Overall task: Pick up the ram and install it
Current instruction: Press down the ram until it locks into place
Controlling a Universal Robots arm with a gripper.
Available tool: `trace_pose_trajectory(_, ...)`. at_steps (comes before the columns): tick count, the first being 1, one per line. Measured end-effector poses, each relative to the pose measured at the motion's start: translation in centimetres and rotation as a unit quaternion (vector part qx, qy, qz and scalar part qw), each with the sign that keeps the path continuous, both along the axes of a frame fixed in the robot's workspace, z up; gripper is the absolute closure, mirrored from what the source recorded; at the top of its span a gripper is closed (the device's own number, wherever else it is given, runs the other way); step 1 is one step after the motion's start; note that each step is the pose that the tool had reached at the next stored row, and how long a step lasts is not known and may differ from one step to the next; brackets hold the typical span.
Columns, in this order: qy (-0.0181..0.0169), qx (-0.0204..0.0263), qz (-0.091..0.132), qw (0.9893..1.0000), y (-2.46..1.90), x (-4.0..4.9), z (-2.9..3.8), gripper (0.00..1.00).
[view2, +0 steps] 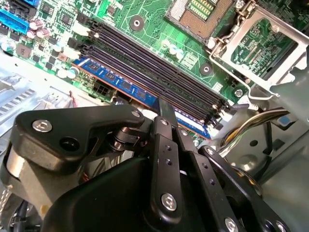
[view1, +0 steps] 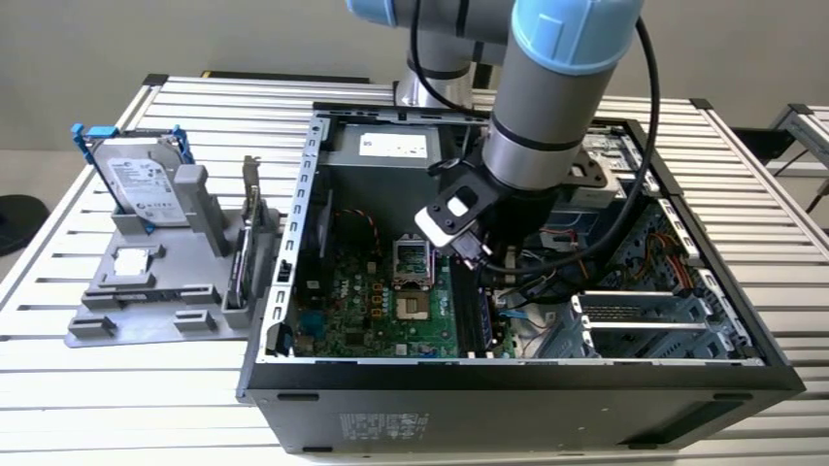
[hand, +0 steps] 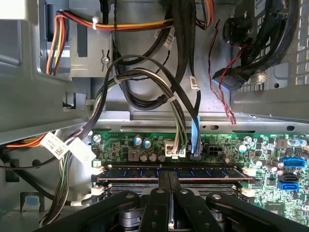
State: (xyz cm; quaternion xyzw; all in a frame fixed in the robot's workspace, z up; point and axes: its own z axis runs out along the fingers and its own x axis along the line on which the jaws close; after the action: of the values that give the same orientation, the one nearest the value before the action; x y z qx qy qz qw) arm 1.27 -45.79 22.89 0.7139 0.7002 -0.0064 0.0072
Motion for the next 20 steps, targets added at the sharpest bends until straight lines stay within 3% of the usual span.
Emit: trace_pose_trajectory(20, 0.0000, -0.0002, 0.000, 1.0000, 0.00, 0.00, -0.94, 1.00)
